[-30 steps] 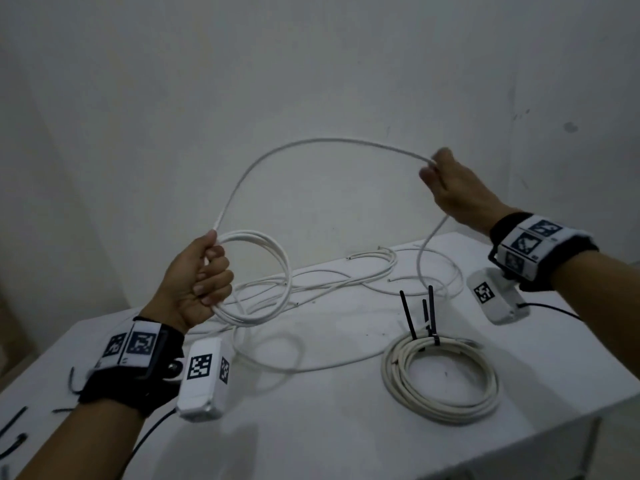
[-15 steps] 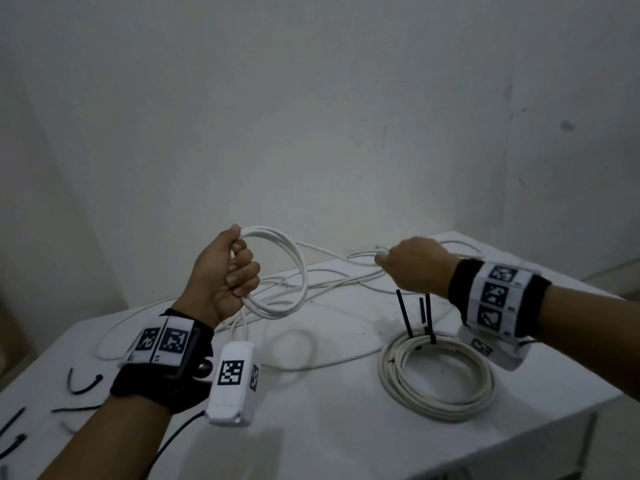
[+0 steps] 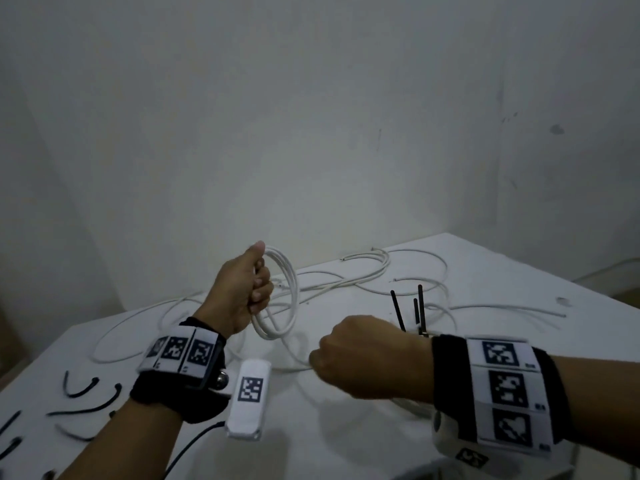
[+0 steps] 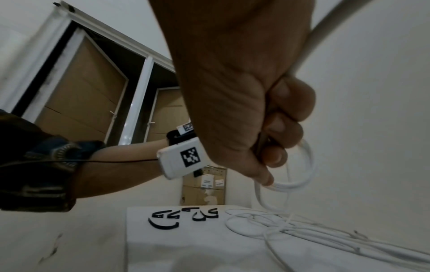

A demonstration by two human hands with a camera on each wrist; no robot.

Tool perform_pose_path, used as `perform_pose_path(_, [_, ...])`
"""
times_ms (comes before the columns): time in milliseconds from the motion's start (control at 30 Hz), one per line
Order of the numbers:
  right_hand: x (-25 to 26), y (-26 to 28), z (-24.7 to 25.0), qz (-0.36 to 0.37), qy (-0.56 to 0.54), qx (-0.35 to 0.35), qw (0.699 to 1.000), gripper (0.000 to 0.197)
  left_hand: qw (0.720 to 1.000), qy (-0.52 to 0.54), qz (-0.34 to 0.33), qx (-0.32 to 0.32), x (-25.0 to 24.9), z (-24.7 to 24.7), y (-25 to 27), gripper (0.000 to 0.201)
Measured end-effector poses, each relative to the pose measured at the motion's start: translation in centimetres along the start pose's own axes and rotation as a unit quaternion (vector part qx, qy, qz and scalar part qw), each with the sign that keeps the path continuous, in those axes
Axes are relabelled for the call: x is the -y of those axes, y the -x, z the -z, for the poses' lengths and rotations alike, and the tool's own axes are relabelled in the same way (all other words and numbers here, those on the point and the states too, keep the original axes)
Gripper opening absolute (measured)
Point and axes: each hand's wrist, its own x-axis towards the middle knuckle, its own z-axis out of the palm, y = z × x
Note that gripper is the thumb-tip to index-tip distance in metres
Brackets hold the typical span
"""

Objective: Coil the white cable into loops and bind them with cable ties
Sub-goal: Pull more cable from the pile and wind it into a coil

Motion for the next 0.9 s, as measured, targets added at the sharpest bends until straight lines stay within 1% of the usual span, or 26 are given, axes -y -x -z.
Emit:
perform_pose_path(67, [0.5, -0.6, 0.5, 0.009, 0.008, -0.014, 1.0, 0.015, 0.995, -0.094, -0.008, 0.022, 0.4, -0.9, 0.8, 0.036])
perform_pose_path(167, [-0.1, -1.0, 1.3, 0.013, -0.012, -0.067, 0.998, 0.009, 0.967, -0.244, -0.043, 0.065, 1.2, -2.0, 2.0, 0.031])
perform_pose_path(200, [-0.4, -1.1, 1.7, 0.008, -0.014, -0.094, 0.995, 0.012, 0.957, -0.273, -0.055, 0.077, 1.4, -2.2, 2.2, 0.031])
perform_pose_path(267, [-1.3, -1.4, 1.8, -0.003, -0.021, -0.16, 0.987, 0.023, 0.948, -0.297, -0.051, 0.106, 1.4, -2.3, 2.6, 0.03])
perform_pose_path(333, [-2.4, -1.8, 1.8, 0.004, -0.077, -0.21, 0.975, 0.026, 0.936, -0.311, -0.027, 0.159, 1.5, -2.2, 2.7, 0.032])
perform_pose_path(367, [-3.0, -2.0, 2.0, 0.008, -0.106, -0.222, 0.969, 0.025, 0.934, -0.312, -0.007, 0.174, 1.4, -2.4, 2.8, 0.033])
perform_pose_path(400, [-3.5, -2.0, 2.3, 0.008, -0.118, -0.232, 0.965, 0.024, 0.933, -0.315, -0.006, 0.172, 1.0, -2.6, 3.1, 0.034])
perform_pose_path(433, [-3.9, -2.1, 2.5, -0.002, -0.119, -0.244, 0.962, 0.021, 0.93, -0.328, -0.021, 0.164, 0.9, -2.5, 3.2, 0.036])
perform_pose_path(467, [-4.4, -2.1, 2.9, -0.022, -0.115, -0.252, 0.961, 0.016, 0.931, -0.325, -0.02, 0.164, 0.7, -2.5, 3.3, 0.04])
perform_pose_path(500, [-5.0, -2.1, 3.2, -0.051, -0.111, -0.25, 0.96, 0.013, 0.939, -0.295, -0.006, 0.18, 0.6, -2.3, 3.2, 0.042])
perform_pose_path(567, [-6.4, -2.0, 3.6, -0.098, -0.116, -0.258, 0.954, 0.016, 0.95, -0.218, 0.035, 0.219, 0.7, -1.9, 3.1, 0.04])
perform_pose_path(633, [-7.4, -1.8, 3.9, -0.123, -0.142, -0.256, 0.948, 0.021, 0.957, -0.169, 0.066, 0.229, 1.0, -1.6, 2.9, 0.039])
perform_pose_path(767, [-8.1, -2.1, 3.6, -0.131, -0.199, -0.249, 0.939, 0.021, 0.957, -0.103, 0.077, 0.26, 0.8, -2.0, 3.1, 0.04])
perform_pose_path(833, [-8.7, -2.0, 3.0, -0.127, -0.263, -0.236, 0.927, 0.023, 0.949, -0.056, 0.112, 0.29, 0.7, -1.7, 3.4, 0.04])
perform_pose_path(900, [-9.2, -1.6, 2.4, -0.123, -0.334, -0.221, 0.908, 0.025, 0.938, -0.019, 0.149, 0.312, 0.9, -1.4, 3.5, 0.036])
